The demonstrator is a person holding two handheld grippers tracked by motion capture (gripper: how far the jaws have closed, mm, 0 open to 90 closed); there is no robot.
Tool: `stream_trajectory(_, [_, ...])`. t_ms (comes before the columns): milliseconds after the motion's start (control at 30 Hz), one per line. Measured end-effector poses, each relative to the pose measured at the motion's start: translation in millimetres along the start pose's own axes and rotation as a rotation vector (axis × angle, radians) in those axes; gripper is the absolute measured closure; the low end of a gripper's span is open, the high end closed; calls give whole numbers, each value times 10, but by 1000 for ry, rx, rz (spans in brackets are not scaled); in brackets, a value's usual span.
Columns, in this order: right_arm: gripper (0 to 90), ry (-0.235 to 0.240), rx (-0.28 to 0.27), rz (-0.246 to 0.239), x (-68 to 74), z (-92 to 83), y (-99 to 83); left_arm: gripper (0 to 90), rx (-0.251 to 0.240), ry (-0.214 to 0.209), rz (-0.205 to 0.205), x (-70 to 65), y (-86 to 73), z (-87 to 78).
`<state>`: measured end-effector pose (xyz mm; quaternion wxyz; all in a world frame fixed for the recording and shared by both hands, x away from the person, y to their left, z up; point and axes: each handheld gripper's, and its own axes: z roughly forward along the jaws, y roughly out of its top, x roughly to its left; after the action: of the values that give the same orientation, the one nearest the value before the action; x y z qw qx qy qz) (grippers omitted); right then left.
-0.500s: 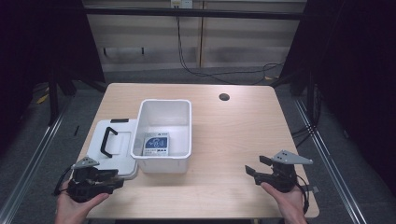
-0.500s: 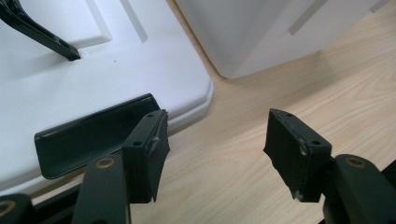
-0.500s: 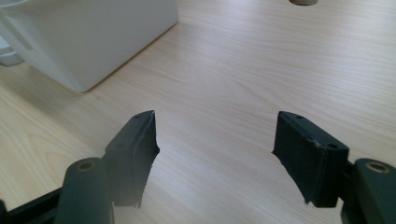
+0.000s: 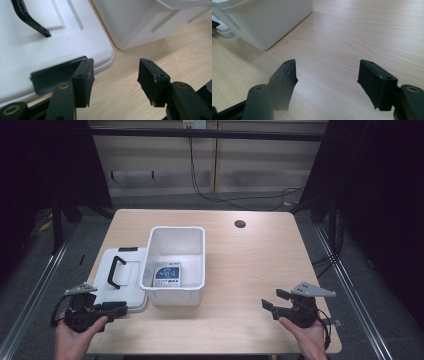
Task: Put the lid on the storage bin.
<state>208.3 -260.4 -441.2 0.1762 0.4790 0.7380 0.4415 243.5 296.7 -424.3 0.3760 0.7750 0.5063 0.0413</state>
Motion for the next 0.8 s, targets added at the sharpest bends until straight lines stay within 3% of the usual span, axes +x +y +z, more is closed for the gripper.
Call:
stream_trajectory(67, [307, -2, 2, -4, 10, -3, 3, 457, -1, 3, 1, 4, 11, -6])
stream_trajectory(133, [308, 2, -1, -5, 21, -17, 8, 480, -1, -21, 6, 22, 54, -31])
stream_trajectory(300, [308, -5, 4, -14, 28, -14, 4, 457, 15, 0, 10, 44, 109, -13])
stream_trajectory(433, [309, -7, 3, -25, 42, -18, 4, 469, 31, -12, -2, 59, 164, -15])
stream_trajectory(600, [308, 0, 16, -26, 34, -2, -1, 486, 9, 28, -30, 88, 322, -77])
stream_trajectory(800, [299, 31, 42, -27, 33, 35, -9, 468, 25, 56, -49, 124, 516, -71])
